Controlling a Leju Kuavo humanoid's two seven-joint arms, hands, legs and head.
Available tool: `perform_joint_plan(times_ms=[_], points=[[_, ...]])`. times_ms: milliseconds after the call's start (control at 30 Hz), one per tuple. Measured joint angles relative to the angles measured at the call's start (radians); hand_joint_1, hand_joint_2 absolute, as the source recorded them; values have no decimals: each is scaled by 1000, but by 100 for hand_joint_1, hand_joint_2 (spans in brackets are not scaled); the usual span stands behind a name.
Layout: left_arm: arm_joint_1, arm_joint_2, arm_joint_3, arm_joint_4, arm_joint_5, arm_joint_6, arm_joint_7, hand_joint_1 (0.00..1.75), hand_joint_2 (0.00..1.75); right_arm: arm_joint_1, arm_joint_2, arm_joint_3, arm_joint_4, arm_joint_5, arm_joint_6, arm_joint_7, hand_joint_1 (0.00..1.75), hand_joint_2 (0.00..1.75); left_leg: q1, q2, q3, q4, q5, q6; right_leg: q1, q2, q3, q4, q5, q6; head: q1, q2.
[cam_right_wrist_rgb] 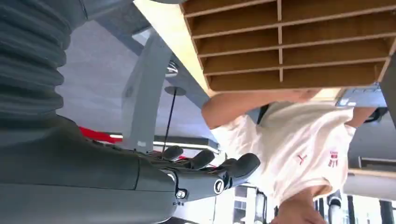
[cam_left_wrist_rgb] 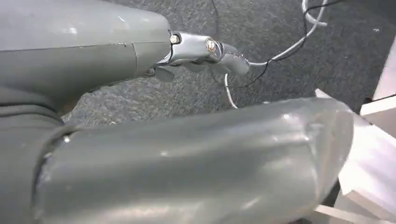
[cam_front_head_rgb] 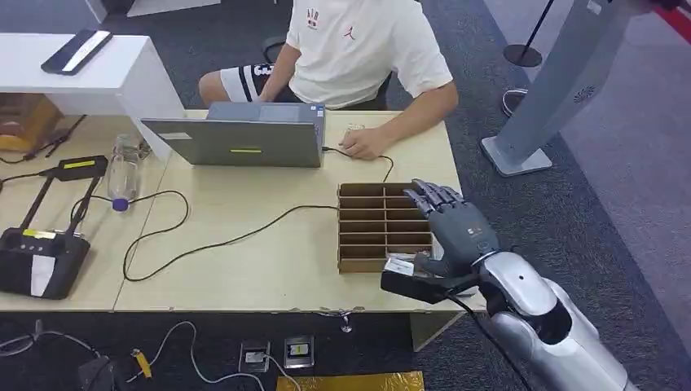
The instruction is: Pass the card to the sensor for recognition and then transmit it.
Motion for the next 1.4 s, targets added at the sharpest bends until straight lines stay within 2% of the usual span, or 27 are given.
perform_joint_plan(times_ms=[233, 700, 1400], points=[[6, 0, 0, -18, 29, 0, 15, 0, 0, 8, 33, 27, 75, -8, 14, 9, 0, 175, 0, 0, 0, 0, 0, 0, 0, 0, 0, 0, 0, 0, 0, 0], [24, 2, 0, -50, 17, 0, 24, 0, 0, 10, 53, 59, 119, -41, 45, 15, 0, 175, 0, 0, 0, 0, 0, 0, 0, 0, 0, 0, 0, 0, 0, 0], [24, -5, 12, -59, 29, 0, 34, 0, 0, 12, 35, 57, 177, -32, -19, 51, 0, 175, 0, 0, 1, 0, 0, 0, 0, 1, 0, 0, 0, 0, 0, 0]])
